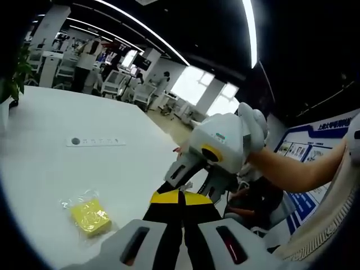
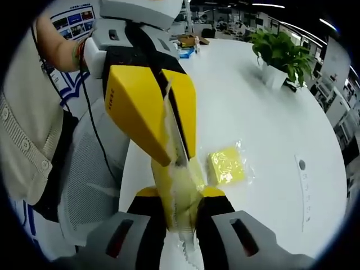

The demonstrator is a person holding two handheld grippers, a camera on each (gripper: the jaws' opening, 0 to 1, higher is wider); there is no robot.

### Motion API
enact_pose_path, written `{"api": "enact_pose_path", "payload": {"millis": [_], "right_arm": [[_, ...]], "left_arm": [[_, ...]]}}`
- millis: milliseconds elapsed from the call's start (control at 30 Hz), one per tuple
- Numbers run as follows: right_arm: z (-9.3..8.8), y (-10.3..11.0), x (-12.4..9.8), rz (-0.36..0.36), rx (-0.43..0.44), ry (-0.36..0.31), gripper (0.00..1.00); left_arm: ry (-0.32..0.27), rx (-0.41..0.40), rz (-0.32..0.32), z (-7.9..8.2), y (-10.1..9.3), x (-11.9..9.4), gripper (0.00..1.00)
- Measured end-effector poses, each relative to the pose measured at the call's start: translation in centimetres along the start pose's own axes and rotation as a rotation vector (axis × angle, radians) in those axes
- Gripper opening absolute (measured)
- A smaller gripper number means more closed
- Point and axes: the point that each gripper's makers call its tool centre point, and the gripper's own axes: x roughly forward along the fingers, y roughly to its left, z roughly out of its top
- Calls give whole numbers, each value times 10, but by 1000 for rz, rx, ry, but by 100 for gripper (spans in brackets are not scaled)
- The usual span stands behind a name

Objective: Compare the silicone blocks by pressing each to a similar depth, holding the contact briefly, and releasing to observe deformation and rebound differences across the visible hardness samples.

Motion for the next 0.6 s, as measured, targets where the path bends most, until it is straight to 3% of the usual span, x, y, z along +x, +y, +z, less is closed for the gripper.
{"api": "enact_pose_path", "payload": {"millis": [200, 300, 600], "right_arm": [[1, -5, 2, -24, -13, -1, 18], [1, -6, 4, -35, -62, 5, 19], [0, -7, 8, -39, -50, 20, 26]], "left_arm": [[-11, -20, 9, 1, 5, 0, 0], [-12, -39, 7, 0, 7, 0, 0], [-22, -68, 16, -2, 15, -1, 0]]}}
